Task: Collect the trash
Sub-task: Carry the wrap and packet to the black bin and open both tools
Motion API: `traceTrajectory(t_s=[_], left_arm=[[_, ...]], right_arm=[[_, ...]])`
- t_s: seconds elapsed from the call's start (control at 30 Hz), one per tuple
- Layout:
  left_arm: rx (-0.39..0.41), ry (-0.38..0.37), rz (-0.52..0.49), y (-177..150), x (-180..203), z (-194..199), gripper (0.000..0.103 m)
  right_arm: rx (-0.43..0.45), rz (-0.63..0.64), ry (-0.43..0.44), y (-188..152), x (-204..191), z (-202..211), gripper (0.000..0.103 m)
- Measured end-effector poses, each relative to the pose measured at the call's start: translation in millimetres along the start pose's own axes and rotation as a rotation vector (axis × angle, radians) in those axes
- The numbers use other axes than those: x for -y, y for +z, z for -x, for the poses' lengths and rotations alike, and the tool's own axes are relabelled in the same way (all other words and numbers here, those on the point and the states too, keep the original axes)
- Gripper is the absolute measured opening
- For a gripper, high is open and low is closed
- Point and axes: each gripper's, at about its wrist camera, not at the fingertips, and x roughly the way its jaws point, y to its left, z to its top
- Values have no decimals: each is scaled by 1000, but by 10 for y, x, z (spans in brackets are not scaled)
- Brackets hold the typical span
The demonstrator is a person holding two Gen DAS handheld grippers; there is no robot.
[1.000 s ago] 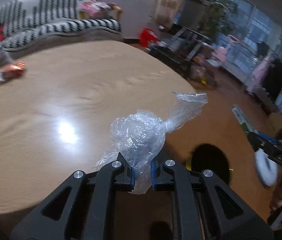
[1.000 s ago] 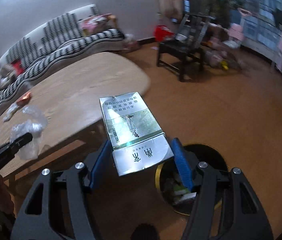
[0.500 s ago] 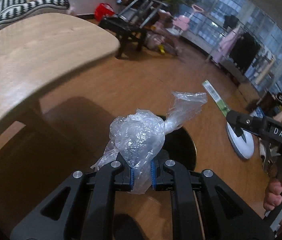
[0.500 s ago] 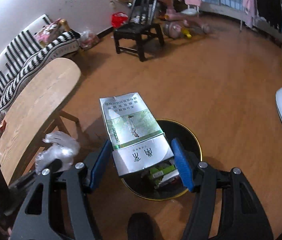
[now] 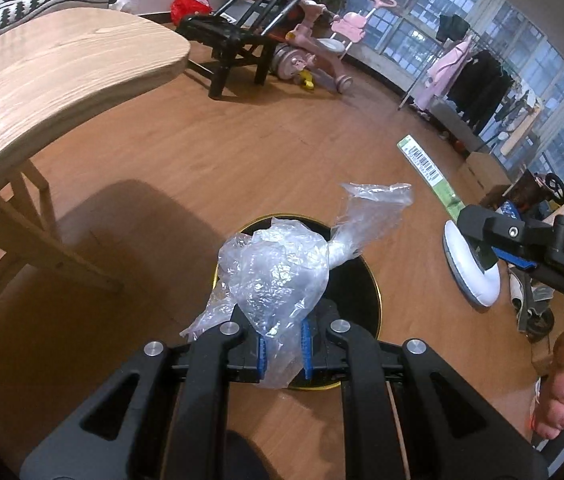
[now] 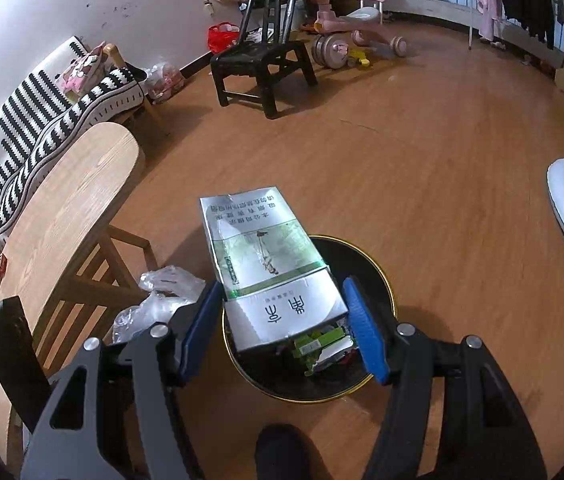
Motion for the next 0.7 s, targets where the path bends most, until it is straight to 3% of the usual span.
traceTrajectory(t_s=[0.3,0.37,0.4,0.43,0.47,0.7], left_arm=[[-39,-23,11,-7,42,-357,12],[-68,-30,7,-3,45,-468,28],[-78,-32,5,5,44,-507,58],[-72,-23,4,3,40,-536,80],[-57,-18,0,16,50,-539,82],[-47,-44,-21,3,106,-563,83]], right_arm=[[-35,-54,-30,31,86,-151,62],[-36,-68,-47,34,108,-172,63],[-35,-75,-52,38,114,-178,66],[-37,-80,-53,46,119,-188,69],[-37,-82,-53,48,124,-195,73],[-26,-64,-50,59,73,-183,74]])
